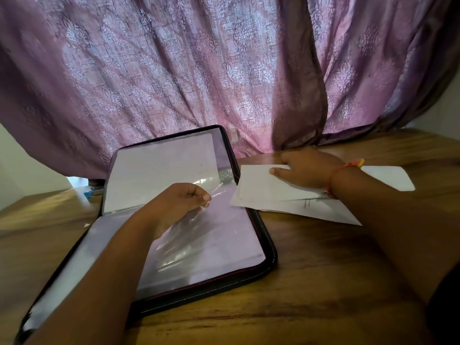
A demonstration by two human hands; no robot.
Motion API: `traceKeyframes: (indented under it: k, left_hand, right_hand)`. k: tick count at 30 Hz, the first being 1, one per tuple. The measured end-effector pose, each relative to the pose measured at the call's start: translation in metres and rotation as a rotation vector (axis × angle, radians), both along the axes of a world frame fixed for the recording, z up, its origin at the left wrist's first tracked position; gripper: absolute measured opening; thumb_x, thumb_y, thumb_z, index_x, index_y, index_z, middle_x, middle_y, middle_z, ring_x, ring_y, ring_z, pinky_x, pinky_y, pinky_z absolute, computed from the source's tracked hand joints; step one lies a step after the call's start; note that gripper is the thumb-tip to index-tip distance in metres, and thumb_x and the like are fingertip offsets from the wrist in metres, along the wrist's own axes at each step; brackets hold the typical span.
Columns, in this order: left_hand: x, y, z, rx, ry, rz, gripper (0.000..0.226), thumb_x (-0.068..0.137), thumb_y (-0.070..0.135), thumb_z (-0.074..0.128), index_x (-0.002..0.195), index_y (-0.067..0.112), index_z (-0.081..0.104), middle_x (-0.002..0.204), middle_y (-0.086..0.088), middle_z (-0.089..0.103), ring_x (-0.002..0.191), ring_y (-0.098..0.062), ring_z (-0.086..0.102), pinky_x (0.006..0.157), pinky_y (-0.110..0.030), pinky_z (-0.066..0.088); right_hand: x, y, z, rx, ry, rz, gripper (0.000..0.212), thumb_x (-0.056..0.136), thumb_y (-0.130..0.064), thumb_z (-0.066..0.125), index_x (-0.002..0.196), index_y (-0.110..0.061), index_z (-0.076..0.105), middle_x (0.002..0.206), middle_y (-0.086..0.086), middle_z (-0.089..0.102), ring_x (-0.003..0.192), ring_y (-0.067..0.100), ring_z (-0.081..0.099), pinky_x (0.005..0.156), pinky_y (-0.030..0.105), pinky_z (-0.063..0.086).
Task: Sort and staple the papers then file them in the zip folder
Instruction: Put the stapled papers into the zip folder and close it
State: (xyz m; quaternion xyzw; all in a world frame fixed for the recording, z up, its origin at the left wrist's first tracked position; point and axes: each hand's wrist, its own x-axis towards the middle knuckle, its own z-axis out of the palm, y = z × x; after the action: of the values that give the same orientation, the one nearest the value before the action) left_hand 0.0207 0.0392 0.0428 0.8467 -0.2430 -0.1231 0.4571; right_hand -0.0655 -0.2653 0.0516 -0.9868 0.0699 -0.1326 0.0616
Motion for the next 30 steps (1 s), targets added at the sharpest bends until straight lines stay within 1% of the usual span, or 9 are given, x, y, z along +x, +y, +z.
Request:
traceKeyframes:
  k: [3, 5, 9, 13, 15, 18, 21, 25, 30]
  left_hand:
    - [0.0, -0.001, 0.0, -0.001, -0.021, -0.005, 0.018, 0.096, 0.027, 0.068, 0.096, 0.011, 0.075, 0.082, -0.005, 0.072, 0.072, -0.017, 0.055, 0.071, -0.026, 0.048]
    - [0.0, -0.003, 0.0, -0.007, -0.038, -0.005, 0.016, 0.096, 0.024, 0.068, 0.097, 0.01, 0.075, 0.087, -0.003, 0.074, 0.073, -0.013, 0.057, 0.071, -0.023, 0.047]
    - [-0.002, -0.005, 0.001, -0.005, -0.062, -0.014, 0.016, 0.095, 0.023, 0.069, 0.097, 0.007, 0.074, 0.077, 0.006, 0.072, 0.064, -0.003, 0.057, 0.061, -0.015, 0.046]
    - [-0.003, -0.006, 0.003, 0.046, -0.073, -0.039, 0.011, 0.093, 0.023, 0.072, 0.094, 0.013, 0.076, 0.082, 0.002, 0.072, 0.076, -0.013, 0.06, 0.071, -0.023, 0.048]
    - [-0.004, -0.008, 0.004, 0.049, -0.07, -0.062, 0.009, 0.092, 0.023, 0.074, 0.094, 0.015, 0.076, 0.084, 0.002, 0.073, 0.076, -0.012, 0.061, 0.07, -0.021, 0.048]
    - [-0.006, -0.008, 0.005, 0.092, -0.097, -0.095, 0.011, 0.092, 0.025, 0.073, 0.098, 0.017, 0.076, 0.092, 0.004, 0.075, 0.078, -0.008, 0.063, 0.069, -0.016, 0.048]
    - [-0.007, -0.009, 0.004, 0.126, -0.12, -0.13, 0.012, 0.091, 0.027, 0.074, 0.1, 0.019, 0.077, 0.095, 0.008, 0.076, 0.086, -0.007, 0.067, 0.078, -0.017, 0.048]
    - [-0.005, -0.008, 0.003, 0.131, -0.145, -0.152, 0.011, 0.09, 0.028, 0.075, 0.097, 0.021, 0.078, 0.095, 0.009, 0.076, 0.092, -0.011, 0.069, 0.088, -0.023, 0.051]
    - [-0.004, -0.007, 0.001, 0.148, -0.153, -0.166, 0.009, 0.091, 0.028, 0.075, 0.096, 0.022, 0.079, 0.096, 0.007, 0.077, 0.096, -0.016, 0.07, 0.096, -0.031, 0.055]
  right_hand:
    - [-0.002, 0.014, 0.003, -0.011, 0.043, 0.055, 0.04, 0.091, -0.065, 0.045, 0.097, -0.027, 0.056, 0.101, -0.003, 0.061, 0.086, 0.019, 0.054, 0.07, 0.029, 0.041]
    - [-0.004, 0.024, 0.005, -0.001, 0.048, 0.108, 0.036, 0.091, -0.062, 0.048, 0.09, -0.027, 0.054, 0.09, -0.007, 0.055, 0.08, 0.014, 0.052, 0.063, 0.028, 0.035]
    - [-0.004, 0.044, 0.002, 0.048, 0.134, 0.197, 0.04, 0.09, -0.06, 0.052, 0.093, -0.021, 0.06, 0.083, -0.008, 0.057, 0.08, 0.015, 0.054, 0.063, 0.027, 0.036]
    - [-0.009, 0.062, 0.002, 0.061, 0.191, 0.28, 0.038, 0.093, -0.056, 0.052, 0.101, -0.02, 0.06, 0.086, -0.009, 0.057, 0.077, 0.009, 0.05, 0.063, 0.025, 0.035]
    - [-0.011, 0.066, 0.003, 0.073, 0.192, 0.315, 0.035, 0.092, -0.056, 0.054, 0.097, -0.022, 0.058, 0.082, -0.013, 0.054, 0.071, 0.003, 0.047, 0.06, 0.021, 0.035]
    - [-0.013, 0.072, 0.007, 0.097, 0.196, 0.359, 0.026, 0.091, -0.053, 0.059, 0.097, -0.027, 0.056, 0.084, -0.014, 0.054, 0.074, 0.004, 0.049, 0.064, 0.021, 0.037]
    - [-0.015, 0.072, 0.014, 0.14, 0.277, 0.396, 0.038, 0.084, -0.049, 0.07, 0.11, -0.025, 0.059, 0.098, -0.01, 0.058, 0.085, 0.01, 0.054, 0.075, 0.025, 0.043]
    - [-0.019, 0.068, 0.023, 0.133, 0.393, 0.432, 0.063, 0.064, -0.055, 0.085, 0.116, -0.033, 0.057, 0.11, -0.015, 0.059, 0.094, 0.003, 0.056, 0.084, 0.021, 0.048]
    - [-0.019, 0.067, 0.025, 0.036, 0.414, 0.435, 0.074, 0.059, -0.056, 0.087, 0.123, -0.036, 0.054, 0.115, -0.018, 0.055, 0.095, -0.003, 0.051, 0.078, 0.015, 0.04]
